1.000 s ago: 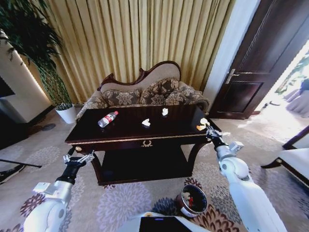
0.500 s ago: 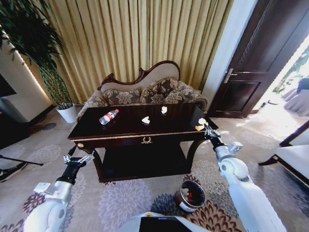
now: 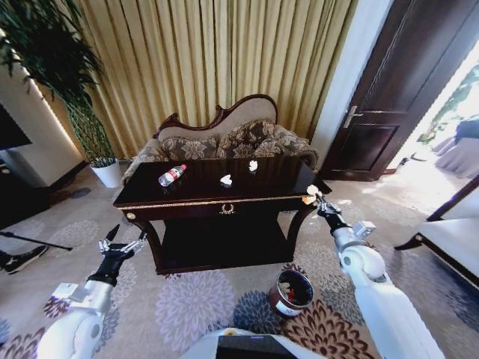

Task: Move to the front of the table and place the trash on the table into the trash bin.

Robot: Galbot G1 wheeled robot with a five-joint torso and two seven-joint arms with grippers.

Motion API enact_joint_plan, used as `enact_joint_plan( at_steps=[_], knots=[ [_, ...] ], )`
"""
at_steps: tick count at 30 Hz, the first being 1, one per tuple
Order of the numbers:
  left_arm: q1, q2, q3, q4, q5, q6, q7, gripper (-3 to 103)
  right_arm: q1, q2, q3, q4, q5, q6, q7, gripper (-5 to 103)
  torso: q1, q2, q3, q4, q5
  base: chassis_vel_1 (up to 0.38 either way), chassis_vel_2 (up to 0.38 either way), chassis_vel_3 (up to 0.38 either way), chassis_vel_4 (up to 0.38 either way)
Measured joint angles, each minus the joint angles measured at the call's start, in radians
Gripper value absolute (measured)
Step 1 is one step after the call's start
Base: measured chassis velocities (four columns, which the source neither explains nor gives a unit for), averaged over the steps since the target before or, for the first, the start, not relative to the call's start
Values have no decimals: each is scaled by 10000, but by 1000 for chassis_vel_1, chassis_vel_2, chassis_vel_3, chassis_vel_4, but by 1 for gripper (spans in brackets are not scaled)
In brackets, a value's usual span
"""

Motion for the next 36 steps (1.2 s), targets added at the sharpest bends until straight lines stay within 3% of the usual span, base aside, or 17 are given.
enact_joint_plan(
  at_steps=[28, 36],
  knots=[
    [-74, -87, 109, 102, 175, 15, 24, 100, 123, 236, -342, -600, -261, 341, -160, 4, -3, 2, -2, 1, -1, 89, -94, -92, 92],
    [-73, -122, 99, 159, 177, 5, 80, 100, 566, 523, -849, -2120, -1280, 411, -448, 4, 2, -2, 1, 2, -1, 0, 0, 0, 0]
  ],
)
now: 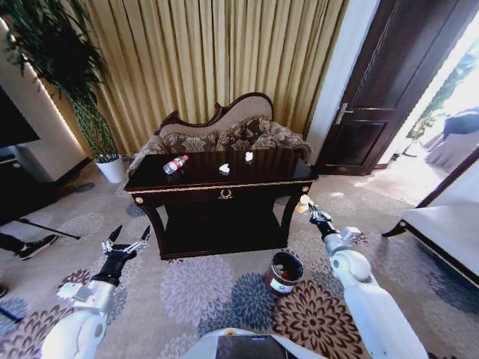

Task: Move to the front of the table and place the trash on the table into the trash bin.

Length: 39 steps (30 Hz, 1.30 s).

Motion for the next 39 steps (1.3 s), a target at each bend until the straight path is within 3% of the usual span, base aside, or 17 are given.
enact_joint_plan(
  at_steps=[6, 21, 30, 38, 39],
  knots=[
    [19, -81, -2, 32, 1, -79, 25, 100, 344, 315, -223, -1835, -1133, 732, -436, 4, -2, 2, -1, -2, 1, 0, 0, 0, 0],
    [101, -96, -87, -54, -33, -193, 59, 100, 2235, 1163, -506, -6796, -3303, 2048, -642, 4, -1, 1, -1, 2, 0, 0, 0, 0, 0],
    [97, -143, -81, -13, -37, -280, 89, 100, 2562, 1637, -351, -8306, -4399, 2547, -675, 4, -2, 2, -1, -1, 1, 0, 0, 0, 0],
    [83, -137, -80, -31, -43, -295, 95, 100, 2560, 1993, -227, -8596, -4798, 2724, -517, 2, -2, 2, -1, 0, 0, 0, 0, 0, 0],
    [80, -127, -78, -58, -50, -295, 96, 100, 2560, 2010, -221, -8617, -4816, 2754, -469, 6, -2, 3, -1, -1, -1, 0, 0, 0, 0]
  ],
)
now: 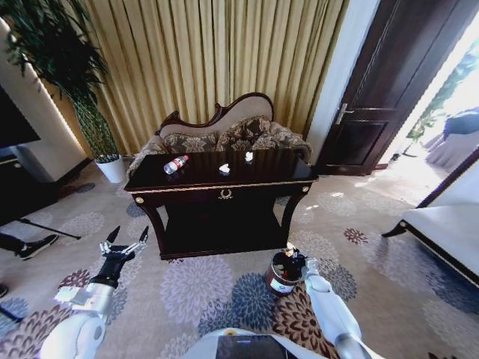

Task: Move to the front of the table and place the trash on the table into the trash bin.

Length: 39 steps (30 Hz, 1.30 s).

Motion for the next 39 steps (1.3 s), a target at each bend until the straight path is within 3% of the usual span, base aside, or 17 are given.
enact_joint_plan(
  at_steps=[1, 2, 4, 6, 10, 13, 16, 17, 19, 20, 23, 26, 31, 35, 39],
  knots=[
    [-6, 9, 0, -18, -8, 0, 0, 100, 0, 6, 2, -15, -7, 29, 21, 6, 0, 0, 0, 0, 0, 0, 0, 0, 0],
    [-12, 28, 2, -33, -16, 0, 4, 100, 5, 14, 15, -58, -14, 128, 52, 16, 0, 0, 0, 0, 1, 0, 0, 0, 0],
    [-12, 40, 2, -35, -18, 0, 10, 100, 8, 14, 24, -69, -15, 173, 59, 16, 1, 0, 0, 0, 1, 0, 0, 0, 0],
    [-14, 65, 4, -35, -22, 3, 20, 100, 19, -3, 38, -74, 6, 257, 68, 27, 0, 0, 0, 0, 1, 0, 0, 0, 0],
    [-24, 77, 6, -28, -24, 6, 23, 100, 23, -32, 42, -66, 23, 306, 75, 38, 0, 0, 0, 0, 0, 0, 0, 0, 0],
    [-30, 78, 15, -27, -26, 9, 29, 100, 16, -49, 40, 3, 32, 327, 76, 54, 0, 0, 0, 0, 1, 0, 0, 0, 0],
    [-31, 78, 16, -27, -26, 11, 31, 100, 16, -49, 32, 30, 28, 341, 74, 60, 0, 0, 0, 0, 1, 0, 0, 0, 0],
    [-36, 78, 16, -27, -25, 13, 33, 100, 16, -48, 25, 66, 22, 348, 68, 71, 0, 0, 0, -1, 1, 0, 0, 0, 0],
    [-39, 80, 16, -27, -26, 14, 33, 100, 12, -48, 19, 90, 15, 349, 58, 71, 0, 0, 0, 0, 1, 0, 0, 0, 0],
    [-40, 83, 16, -27, -26, 18, 33, 100, 7, -48, 10, 107, 2, 351, 42, 82, 0, 0, 0, 0, 1, 0, 0, 0, 0],
    [-47, 84, 19, -28, -26, 26, 33, 100, 5, -52, 0, 108, -15, 362, 23, 87, 0, 0, 0, 0, 2, 0, 0, 0, 0],
    [-62, 77, 48, -28, -21, 33, 33, 100, 0, -70, -1, 116, -17, 388, 17, 99, 0, 0, 0, 0, 2, 0, 0, 0, 0],
    [-83, 72, 64, -26, -13, 45, 31, 100, -134, -97, 27, 527, 328, 371, 18, 100, 0, -1, 0, 0, 2, 0, 0, 0, 0],
    [-116, 75, 65, -1, -11, 56, 3, 100, -768, -199, 8, 2289, 2076, -287, 48, 100, 0, 0, 0, 3, -1, 0, 0, 0, 0],
    [-127, 76, 65, 12, -8, 59, -8, 100, -1554, -247, 7, 4363, 2991, -762, 55, 100, 0, 0, -1, -1, -1, 0, 0, 0, 0]
  ],
)
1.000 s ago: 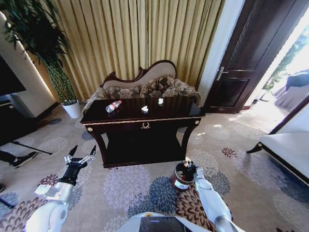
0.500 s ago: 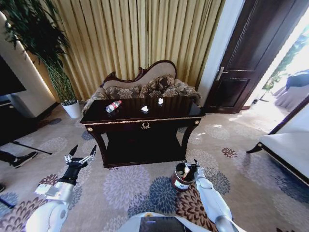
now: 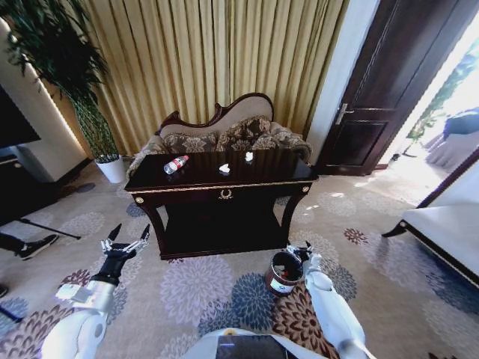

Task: Move to the front of the table and place the trash on the table into the trash bin.

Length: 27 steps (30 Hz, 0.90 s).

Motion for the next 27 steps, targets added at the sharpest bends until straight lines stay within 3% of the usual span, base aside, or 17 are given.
enact_joint_plan(
  at_steps=[4, 6, 12, 21, 27],
  knots=[
    [-12, -5, 1, 6, 4, 2, -5, 100, -432, 6, 43, 1439, 295, -293, 108, 100, 0, 0, 0, 0, 4, 0, 0, 0, 0],
    [-40, -30, -2, 38, 5, 2, -9, 100, -758, -43, 62, 3258, 933, -924, 371, 100, 0, 0, 1, 1, 1, 0, 0, 0, 0],
    [-58, -76, -64, 67, -9, 2, -40, 100, -992, -202, 41, 5365, 1698, -1629, 590, 100, -1, 0, 0, 2, 2, 0, 0, 0, 0],
    [-67, -99, -80, 137, -15, -16, -47, 100, -1020, -225, -58, 6375, 1916, -1689, 800, 100, 0, 0, 1, 2, 2, 0, 0, 0, 0],
    [-95, -101, -61, 156, -14, -19, -46, 100, -1053, -258, -25, 6490, 1789, -1850, 443, 100, 0, 0, 0, 1, 2, 0, 0, 0, 0]
  ],
)
